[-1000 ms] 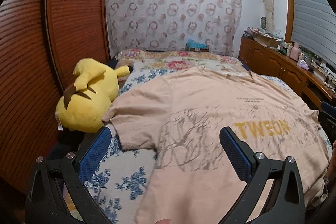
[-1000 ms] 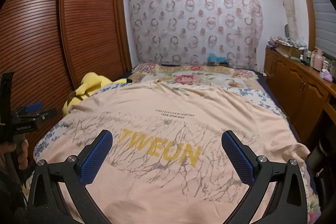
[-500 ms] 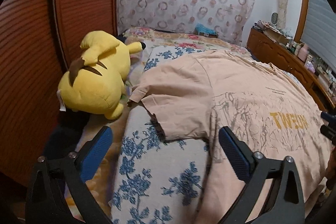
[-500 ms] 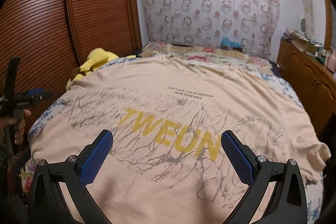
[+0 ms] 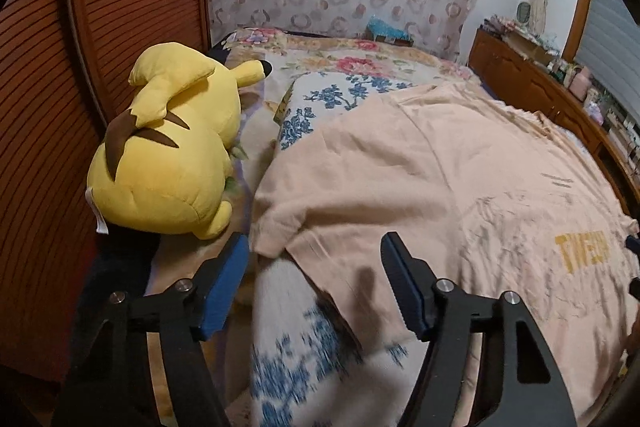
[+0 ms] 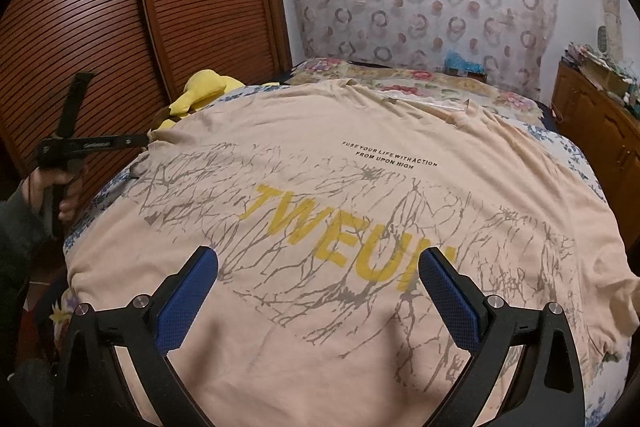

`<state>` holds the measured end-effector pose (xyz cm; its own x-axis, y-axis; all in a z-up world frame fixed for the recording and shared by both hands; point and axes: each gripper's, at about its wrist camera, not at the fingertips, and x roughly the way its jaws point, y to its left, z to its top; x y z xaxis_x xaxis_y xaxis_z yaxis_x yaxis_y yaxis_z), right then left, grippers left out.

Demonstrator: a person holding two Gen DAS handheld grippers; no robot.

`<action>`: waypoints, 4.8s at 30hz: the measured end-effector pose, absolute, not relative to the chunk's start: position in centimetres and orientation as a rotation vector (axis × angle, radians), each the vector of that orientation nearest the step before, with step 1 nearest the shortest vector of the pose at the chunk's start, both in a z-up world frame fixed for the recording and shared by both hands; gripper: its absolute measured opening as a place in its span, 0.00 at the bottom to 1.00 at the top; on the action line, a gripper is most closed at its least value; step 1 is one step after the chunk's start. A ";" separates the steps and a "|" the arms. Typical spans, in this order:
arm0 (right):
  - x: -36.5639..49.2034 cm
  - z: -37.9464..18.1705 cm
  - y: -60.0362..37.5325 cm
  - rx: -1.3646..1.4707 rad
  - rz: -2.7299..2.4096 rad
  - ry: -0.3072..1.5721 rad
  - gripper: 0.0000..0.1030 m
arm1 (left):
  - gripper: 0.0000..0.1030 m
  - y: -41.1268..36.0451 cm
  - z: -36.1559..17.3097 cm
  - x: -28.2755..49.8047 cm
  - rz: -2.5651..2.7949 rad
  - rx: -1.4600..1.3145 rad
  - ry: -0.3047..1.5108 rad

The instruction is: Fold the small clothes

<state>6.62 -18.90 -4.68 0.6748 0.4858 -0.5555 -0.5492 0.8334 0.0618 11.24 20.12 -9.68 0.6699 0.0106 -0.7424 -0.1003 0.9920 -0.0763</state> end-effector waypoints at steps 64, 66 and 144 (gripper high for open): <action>11.2 -2.8 -12.6 -0.232 0.731 0.574 0.79 | 0.34 12.6 -10.4 11.3 -0.089 0.028 0.896; 11.5 -2.8 -12.2 -0.242 0.756 0.581 0.76 | 0.34 12.8 -10.7 11.4 -0.086 0.020 0.899; 21.0 -5.9 -10.7 -0.283 0.602 0.712 0.55 | 0.73 11.8 -7.9 9.3 -0.033 -0.045 0.768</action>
<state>21.02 -10.66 -5.87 0.5990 0.4179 -0.6831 -0.6039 0.7959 -0.0426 9.28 11.85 -7.86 0.7188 -0.0467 -0.6937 0.0139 0.9985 -0.0528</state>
